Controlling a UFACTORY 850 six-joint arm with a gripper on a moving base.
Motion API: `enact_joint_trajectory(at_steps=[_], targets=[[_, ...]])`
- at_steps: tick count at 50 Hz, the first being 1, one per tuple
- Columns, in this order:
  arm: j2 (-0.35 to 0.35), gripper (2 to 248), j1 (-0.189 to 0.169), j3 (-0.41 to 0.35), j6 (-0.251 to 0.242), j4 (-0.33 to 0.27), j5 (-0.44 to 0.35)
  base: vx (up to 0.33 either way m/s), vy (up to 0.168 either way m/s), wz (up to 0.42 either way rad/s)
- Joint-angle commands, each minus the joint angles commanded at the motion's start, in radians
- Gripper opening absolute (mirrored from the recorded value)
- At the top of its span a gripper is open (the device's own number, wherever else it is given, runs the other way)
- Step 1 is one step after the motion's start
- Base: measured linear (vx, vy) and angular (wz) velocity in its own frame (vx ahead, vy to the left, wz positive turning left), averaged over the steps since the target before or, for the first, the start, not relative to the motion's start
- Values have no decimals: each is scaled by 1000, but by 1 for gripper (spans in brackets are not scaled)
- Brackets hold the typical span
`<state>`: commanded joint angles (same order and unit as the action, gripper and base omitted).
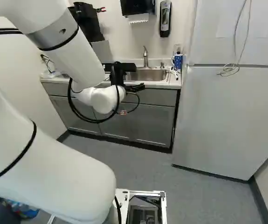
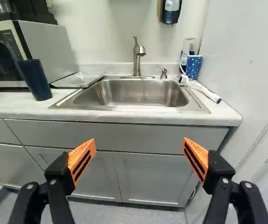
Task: Rinse the cup and place it in the tray
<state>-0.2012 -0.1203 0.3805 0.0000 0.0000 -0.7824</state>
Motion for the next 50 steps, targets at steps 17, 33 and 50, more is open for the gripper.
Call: enact_joint_trajectory(at_steps=[17,33,50], targets=[[-17,247,-3,24,0,0,37,0,0,0],[-22,247,-4,57,0,0,69,0,0,0],[-22,247,-2,95,0,0,92,0,0,0]])
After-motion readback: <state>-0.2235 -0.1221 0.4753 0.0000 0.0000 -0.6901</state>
